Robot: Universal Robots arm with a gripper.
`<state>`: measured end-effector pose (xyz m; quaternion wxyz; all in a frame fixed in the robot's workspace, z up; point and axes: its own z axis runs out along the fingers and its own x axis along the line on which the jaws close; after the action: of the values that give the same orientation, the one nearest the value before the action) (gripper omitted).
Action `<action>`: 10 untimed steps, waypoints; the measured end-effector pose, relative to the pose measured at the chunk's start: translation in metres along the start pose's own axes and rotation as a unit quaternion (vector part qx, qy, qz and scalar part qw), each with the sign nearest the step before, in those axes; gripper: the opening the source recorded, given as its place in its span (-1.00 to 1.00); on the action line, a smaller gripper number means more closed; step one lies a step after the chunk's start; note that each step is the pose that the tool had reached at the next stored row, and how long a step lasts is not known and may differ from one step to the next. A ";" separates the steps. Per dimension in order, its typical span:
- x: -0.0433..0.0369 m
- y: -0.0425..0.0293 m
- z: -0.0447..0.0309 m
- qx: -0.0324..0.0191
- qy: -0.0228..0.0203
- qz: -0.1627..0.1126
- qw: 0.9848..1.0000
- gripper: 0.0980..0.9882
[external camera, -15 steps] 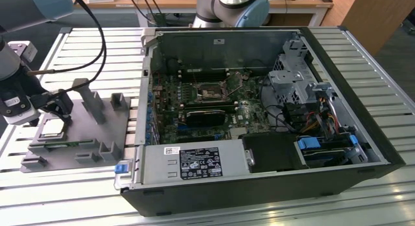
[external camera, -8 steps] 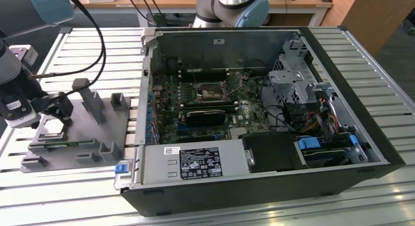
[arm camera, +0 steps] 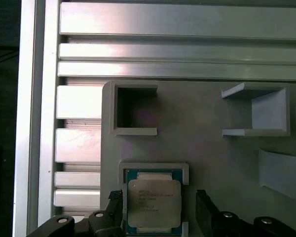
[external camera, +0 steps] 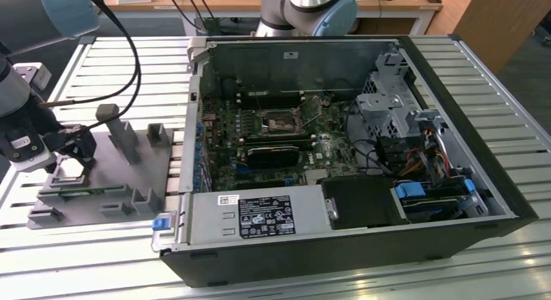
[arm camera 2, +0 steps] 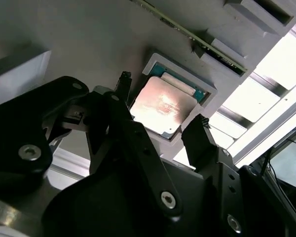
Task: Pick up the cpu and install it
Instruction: 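Pick up the cpu and move it towards the insertion slot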
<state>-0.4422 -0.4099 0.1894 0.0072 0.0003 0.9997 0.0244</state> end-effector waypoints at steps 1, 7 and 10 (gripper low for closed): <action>0.0002 0.0000 0.0004 0.000 0.000 -0.002 1.000 0.34; 0.0031 -0.0002 0.0027 -0.003 0.000 -0.011 1.000 0.34; 0.0033 -0.0002 0.0031 -0.003 0.001 -0.013 1.000 0.15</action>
<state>-0.4454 -0.4100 0.1862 0.0068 -0.0125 0.9995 0.0271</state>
